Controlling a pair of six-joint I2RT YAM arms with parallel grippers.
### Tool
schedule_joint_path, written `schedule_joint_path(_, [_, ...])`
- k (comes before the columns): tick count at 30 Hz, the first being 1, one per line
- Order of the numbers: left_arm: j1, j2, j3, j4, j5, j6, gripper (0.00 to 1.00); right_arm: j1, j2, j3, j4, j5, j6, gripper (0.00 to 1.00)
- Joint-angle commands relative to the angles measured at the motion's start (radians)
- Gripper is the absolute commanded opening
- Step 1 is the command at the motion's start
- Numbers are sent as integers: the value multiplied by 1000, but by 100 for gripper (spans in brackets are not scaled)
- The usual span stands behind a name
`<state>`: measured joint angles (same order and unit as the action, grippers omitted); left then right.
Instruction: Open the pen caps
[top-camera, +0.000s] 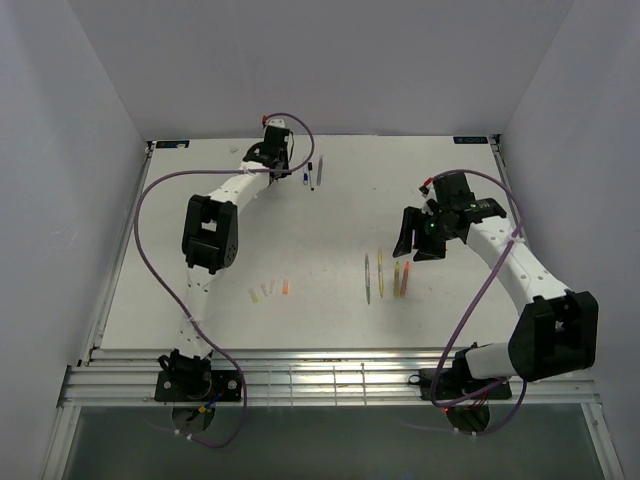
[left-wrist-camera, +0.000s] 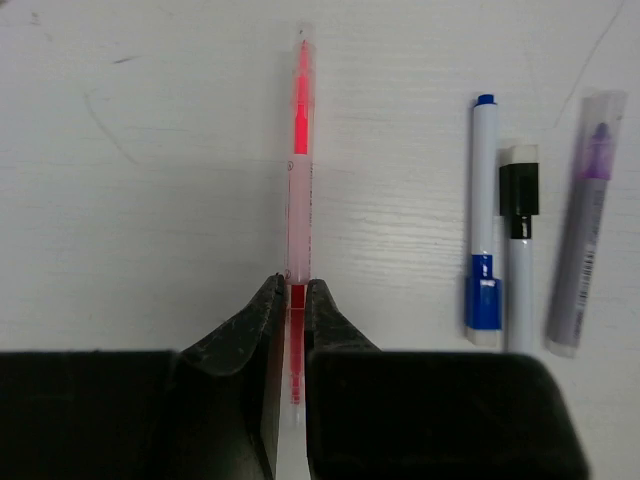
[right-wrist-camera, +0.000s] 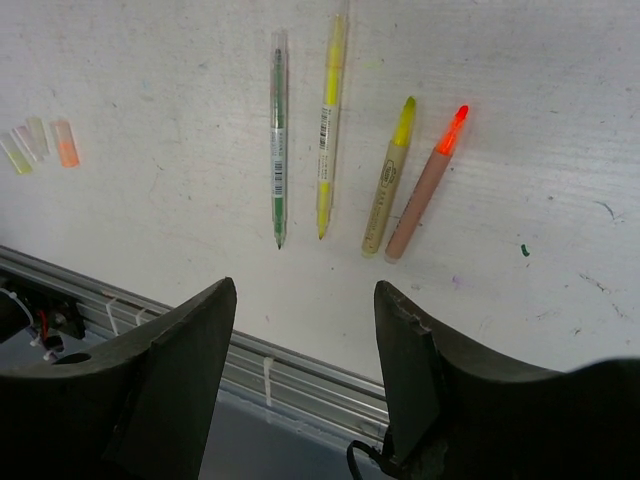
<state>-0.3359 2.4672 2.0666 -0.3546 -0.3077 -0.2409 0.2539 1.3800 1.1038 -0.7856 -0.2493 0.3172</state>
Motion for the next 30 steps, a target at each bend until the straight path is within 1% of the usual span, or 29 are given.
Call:
schedule_joint_path(1, [1, -297, -12, -87, -32, -40, 0, -1, -67, 48, -41, -36, -12, 64])
schedule_joint_path(3, [1, -385, -49, -124, 63, -89, 0, -1, -84, 30, -33, -76, 0, 64])
schedule_joint_path(4, [0, -480, -110, -159, 111, -168, 0, -1, -87, 28, -37, -125, 5, 64])
schedule_joint_path(5, [0, -531, -156, -167, 172, -213, 0, -1, -90, 27, -38, -152, 13, 64])
schedule_joint_path(6, [-2, -581, -205, -168, 311, -250, 0, -1, -102, 10, -17, -181, 32, 64])
schedule_joint_path(7, [-9, -684, -324, -170, 384, -337, 0, -1, -113, -4, 11, -250, 49, 64])
schedule_joint_path(8, [-15, -736, -392, -156, 448, -377, 0, -1, -124, -19, 40, -284, 65, 64])
schedule_joint_path(9, [-20, -782, -461, -133, 605, -409, 0, -1, -140, -33, 107, -315, 106, 64])
schedule_joint_path(10, [-40, -828, -530, -79, 680, -434, 0, 1, -147, -60, 143, -385, 132, 64])
schedule_joint_path(11, [-54, -911, -645, -60, 740, -464, 0, 1, -150, -76, 182, -421, 158, 64])
schedule_joint_path(12, [-72, -953, -693, -50, 774, -474, 0, 7, -150, -87, 221, -447, 186, 64])
schedule_joint_path(13, [-113, -996, -741, -26, 809, -478, 0, 11, -147, -100, 289, -482, 239, 64])
schedule_joint_path(14, [-136, -1078, -825, -15, 818, -485, 0, 27, -141, -96, 319, -490, 261, 64])
schedule_joint_path(16, [-184, -1149, -894, -3, 828, -508, 0, 50, -131, -70, 380, -484, 317, 64])
schedule_joint_path(17, [-198, -1216, -965, 8, 832, -546, 0, 71, -121, -61, 400, -479, 341, 64])
schedule_joint_path(19, [-230, -1277, -1023, 32, 834, -583, 0, 87, -119, -58, 459, -473, 400, 63])
schedule_joint_path(20, [-239, -1304, -1049, 34, 820, -600, 0, 102, -128, -73, 549, -473, 472, 63])
schedule_joint_path(21, [-245, -1348, -1091, 37, 811, -630, 0, 111, -131, -84, 600, -476, 511, 63])
schedule_joint_path(23, [-259, -1384, -1123, 48, 802, -647, 0, 142, -131, -107, 708, -475, 593, 62])
schedule_joint_path(25, [-264, -1413, -1146, 46, 797, -661, 0, 163, -119, -107, 727, -467, 620, 61])
schedule_joint_path(30, [-272, -1427, -1152, 46, 786, -673, 0, 240, -76, -101, 746, -446, 652, 60])
